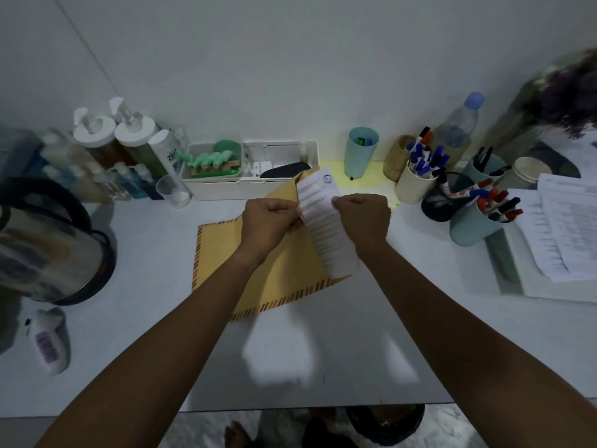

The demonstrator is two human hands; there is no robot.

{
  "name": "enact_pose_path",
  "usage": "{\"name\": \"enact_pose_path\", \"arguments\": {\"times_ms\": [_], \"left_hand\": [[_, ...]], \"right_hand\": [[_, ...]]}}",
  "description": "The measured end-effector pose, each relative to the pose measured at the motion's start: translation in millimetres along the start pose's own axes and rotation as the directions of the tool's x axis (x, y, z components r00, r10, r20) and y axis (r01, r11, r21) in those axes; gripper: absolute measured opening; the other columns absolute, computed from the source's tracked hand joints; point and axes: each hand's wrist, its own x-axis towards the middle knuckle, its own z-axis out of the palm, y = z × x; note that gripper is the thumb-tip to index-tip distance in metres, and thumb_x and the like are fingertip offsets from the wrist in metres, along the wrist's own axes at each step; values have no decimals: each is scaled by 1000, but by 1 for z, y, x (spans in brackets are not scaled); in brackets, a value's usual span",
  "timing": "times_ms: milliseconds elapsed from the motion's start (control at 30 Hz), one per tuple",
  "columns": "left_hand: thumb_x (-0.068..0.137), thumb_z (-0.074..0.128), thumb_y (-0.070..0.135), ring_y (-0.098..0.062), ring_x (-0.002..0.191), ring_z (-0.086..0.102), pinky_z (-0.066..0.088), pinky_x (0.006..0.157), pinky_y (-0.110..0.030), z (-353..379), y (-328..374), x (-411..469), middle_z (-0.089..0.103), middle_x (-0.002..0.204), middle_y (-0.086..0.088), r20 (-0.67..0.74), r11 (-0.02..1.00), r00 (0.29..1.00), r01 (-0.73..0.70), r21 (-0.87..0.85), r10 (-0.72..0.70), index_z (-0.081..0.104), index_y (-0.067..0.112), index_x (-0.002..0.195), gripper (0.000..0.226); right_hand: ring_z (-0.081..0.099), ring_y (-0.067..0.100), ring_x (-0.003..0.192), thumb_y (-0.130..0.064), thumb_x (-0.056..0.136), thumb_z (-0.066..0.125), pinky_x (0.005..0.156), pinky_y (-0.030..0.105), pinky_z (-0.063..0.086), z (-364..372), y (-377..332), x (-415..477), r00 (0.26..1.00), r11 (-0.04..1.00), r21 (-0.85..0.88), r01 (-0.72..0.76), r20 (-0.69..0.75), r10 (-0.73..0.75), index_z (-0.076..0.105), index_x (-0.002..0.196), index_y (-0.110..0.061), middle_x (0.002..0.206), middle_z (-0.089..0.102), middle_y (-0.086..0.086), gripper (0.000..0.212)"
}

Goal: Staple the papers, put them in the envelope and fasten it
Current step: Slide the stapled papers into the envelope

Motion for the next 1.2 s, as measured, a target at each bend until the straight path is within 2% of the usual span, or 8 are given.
{"name": "enact_pose_path", "arguments": {"times_ms": [133, 267, 433, 733, 900, 1033, 1100, 1200], "left_hand": [[79, 77, 6, -21, 65, 68, 63, 74, -41, -1, 4, 0, 75, 71, -11, -16, 999, 1000, -13, -30, 12, 78, 18, 75, 12], [81, 76, 6, -17, 63, 69, 62, 73, -39, 4, 8, -2, 75, 72, -9, 8, 999, 999, -39, -24, 39, 78, 15, 82, 9], [81, 75, 4, -23, 67, 70, 62, 73, -40, 3, 12, 1, 75, 75, -13, 12, 996, 997, -71, -57, 72, 78, 10, 87, 9], [82, 74, 3, -17, 65, 71, 61, 69, -30, -1, 12, 1, 74, 75, -11, 22, 997, 998, -63, -52, 65, 77, 1, 93, 12], [80, 73, 4, -23, 69, 71, 62, 72, -35, -3, 10, 1, 75, 75, -11, -48, 997, 997, -57, -59, 55, 79, 6, 87, 9], [74, 72, 4, -23, 65, 70, 62, 70, -37, -1, 11, 3, 74, 71, -13, -118, 995, 993, -42, -88, 32, 80, 8, 79, 9], [72, 73, 4, -27, 68, 71, 63, 71, -40, 4, 12, 1, 74, 72, -12, -63, 997, 997, -41, -65, 37, 80, 9, 77, 10], [75, 77, 14, -20, 76, 72, 62, 77, -43, 6, 7, 4, 75, 81, -3, -15, 995, 996, -83, 58, 84, 79, 14, 90, 15]], "right_hand": [[60, 13, 67, -31, 82, 74, 61, 23, 44, -2, -2, 13, 991, 989, -80, -127, 32, 129, 68, 68, -12, 63, 61, -4, 25], [50, 6, 61, -32, 92, 67, 53, 10, 31, 4, -4, 12, 986, 989, -138, -53, 147, 73, 70, 86, -5, 71, 61, -2, 28], [65, 26, 103, -43, 83, 76, 92, 36, 51, 11, 1, 9, 934, 976, -218, -6, 348, 83, 63, 121, -2, 112, 69, 10, 57], [69, 27, 101, -45, 92, 65, 88, 33, 50, 10, -2, 5, 903, 872, -390, 295, 412, -121, 68, 124, -14, 120, 71, 8, 45], [63, 27, 118, -24, 96, 63, 96, 28, 48, 2, -4, 1, 839, 905, -38, 423, 396, -375, 56, 139, -13, 136, 62, 10, 45], [53, 21, 127, -24, 95, 64, 97, 43, 50, -10, 2, -15, 913, 986, 34, 166, 373, -166, 31, 154, -22, 152, 45, 2, 67], [59, 26, 122, -19, 96, 61, 97, 46, 51, -12, 5, -18, 907, 998, 3, 61, 418, -56, 47, 145, -19, 142, 56, 4, 51], [65, 22, 104, -8, 97, 57, 95, 47, 56, -15, -1, -16, 864, 991, 31, 134, 485, -132, 64, 130, -13, 124, 68, 5, 34]]}}
